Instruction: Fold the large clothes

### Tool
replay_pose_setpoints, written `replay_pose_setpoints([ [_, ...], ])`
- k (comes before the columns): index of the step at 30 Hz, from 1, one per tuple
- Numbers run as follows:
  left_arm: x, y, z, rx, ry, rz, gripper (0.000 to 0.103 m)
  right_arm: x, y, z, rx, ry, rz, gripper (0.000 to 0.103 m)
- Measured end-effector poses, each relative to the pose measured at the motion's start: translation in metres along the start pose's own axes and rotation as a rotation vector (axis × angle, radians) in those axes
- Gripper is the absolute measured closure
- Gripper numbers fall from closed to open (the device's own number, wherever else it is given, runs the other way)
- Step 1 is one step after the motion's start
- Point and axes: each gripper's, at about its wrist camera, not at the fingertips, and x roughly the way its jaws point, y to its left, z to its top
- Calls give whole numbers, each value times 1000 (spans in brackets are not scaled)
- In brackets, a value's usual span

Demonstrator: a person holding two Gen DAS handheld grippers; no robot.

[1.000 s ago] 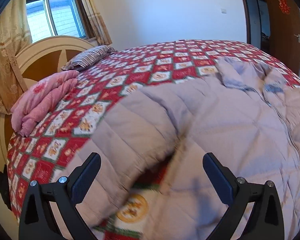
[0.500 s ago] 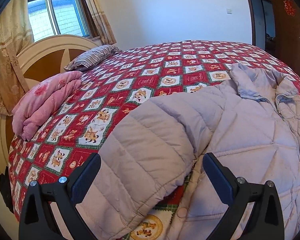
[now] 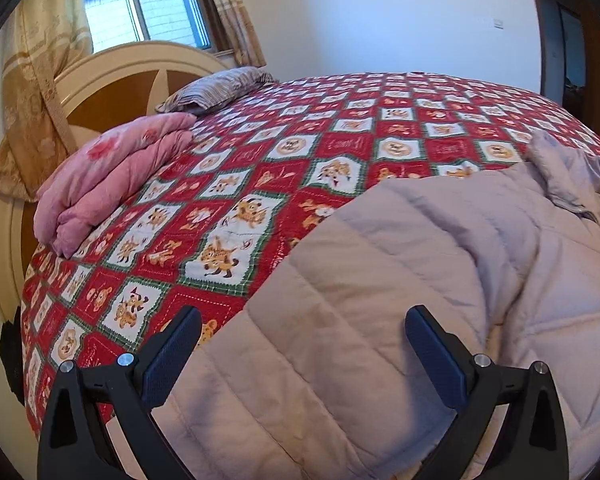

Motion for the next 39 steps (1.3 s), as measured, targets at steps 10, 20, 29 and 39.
replay_pose_setpoints([
  [10,-40,-31,11,14,-26,-124,1,-18,22,-25,-53,44,200,26],
  [20,-105,-153,18,114,-129,-243,1,-30,-108,-70,193,65,16,25],
  [29,-91,-253,-15,273,-54,-311,1,20,-127,-134,259,215,-54,25],
  [39,-86,-248,-18,281,-51,-448,90,11,-131,-139,262,183,-69,18],
])
